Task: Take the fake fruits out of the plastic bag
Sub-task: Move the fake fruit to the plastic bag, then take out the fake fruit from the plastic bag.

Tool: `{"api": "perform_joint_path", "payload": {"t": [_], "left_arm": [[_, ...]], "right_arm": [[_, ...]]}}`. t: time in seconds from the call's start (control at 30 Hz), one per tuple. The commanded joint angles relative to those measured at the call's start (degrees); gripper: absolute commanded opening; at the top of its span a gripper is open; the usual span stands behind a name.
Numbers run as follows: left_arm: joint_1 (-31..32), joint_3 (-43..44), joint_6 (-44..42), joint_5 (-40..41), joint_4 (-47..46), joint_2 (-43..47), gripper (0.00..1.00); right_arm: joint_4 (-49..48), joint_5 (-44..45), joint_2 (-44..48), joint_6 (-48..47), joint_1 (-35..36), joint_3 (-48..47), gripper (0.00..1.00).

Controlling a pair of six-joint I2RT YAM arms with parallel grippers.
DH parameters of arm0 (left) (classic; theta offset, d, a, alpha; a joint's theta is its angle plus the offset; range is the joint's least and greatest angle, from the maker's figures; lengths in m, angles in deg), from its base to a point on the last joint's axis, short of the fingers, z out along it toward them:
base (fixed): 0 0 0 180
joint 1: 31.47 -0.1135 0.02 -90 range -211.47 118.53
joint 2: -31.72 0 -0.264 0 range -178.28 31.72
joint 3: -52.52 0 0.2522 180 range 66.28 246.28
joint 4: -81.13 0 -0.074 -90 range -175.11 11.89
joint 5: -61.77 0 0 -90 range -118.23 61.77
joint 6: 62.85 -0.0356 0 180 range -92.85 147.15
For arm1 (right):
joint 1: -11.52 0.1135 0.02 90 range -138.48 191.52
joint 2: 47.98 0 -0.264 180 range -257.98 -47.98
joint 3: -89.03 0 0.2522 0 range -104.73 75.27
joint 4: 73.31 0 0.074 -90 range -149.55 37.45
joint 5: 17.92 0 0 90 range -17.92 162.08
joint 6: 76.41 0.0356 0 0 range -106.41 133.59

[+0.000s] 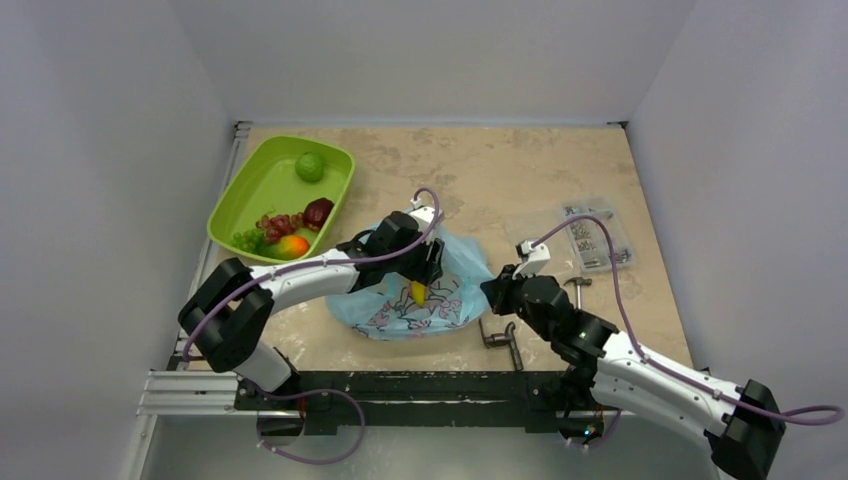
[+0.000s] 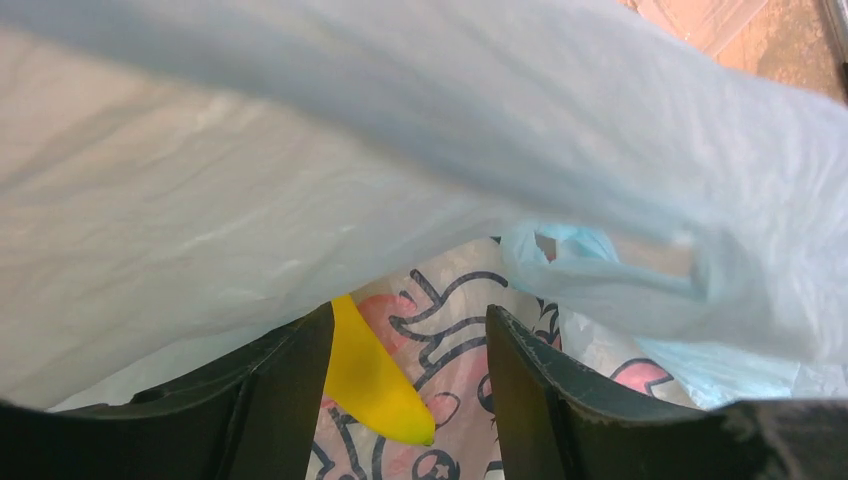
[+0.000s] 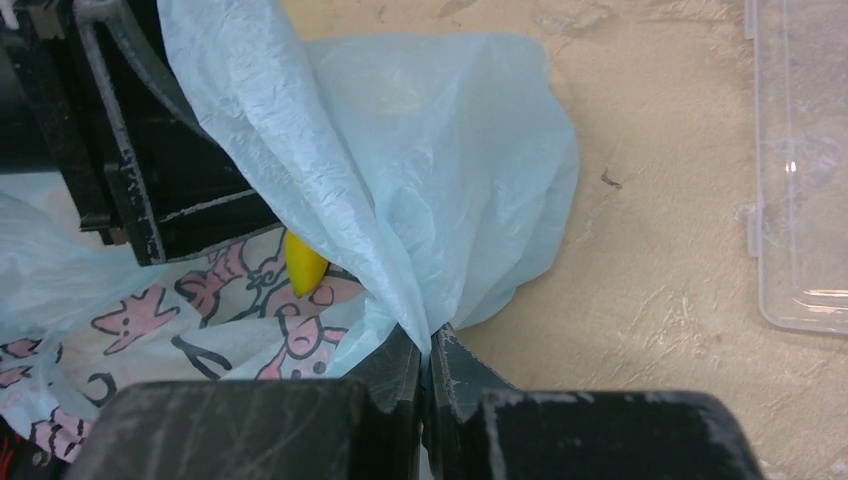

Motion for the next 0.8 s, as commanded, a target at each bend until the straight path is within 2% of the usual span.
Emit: {"api": "perform_joint_path", "payload": {"t": [0.0, 0.37, 0.53, 0.6, 0.77], "left_arm": [[0.75, 3.87, -1.75, 3.49, -2.37, -1.61, 0.57], [1.43, 7.22, -6.85, 12.38, 2.18, -7.42, 0.60], [1.44, 8.21, -7.23, 12.18, 3.44, -11.34, 0.59], [1.69, 7.94, -7.13, 11.46, 2.60, -12.13, 0.54], [2.05, 8.33, -7.18, 11.30, 3.20, -9.73, 0.24]], "right_arm": [[-3.32, -2.39, 1.90, -2.13, 0.19, 0.94, 0.00], [-3.31, -2.77, -0.11, -2.27, 0.19, 0.52, 0.00], [-3.32, -2.68, -0.27, -2.27, 0.20, 0.52, 0.00], [-3.39, -2.55, -0.41, -2.24, 0.19, 0.44, 0.00], [-3.34, -2.26, -0.54, -2.11, 0.19, 0.43, 0.00]]}}
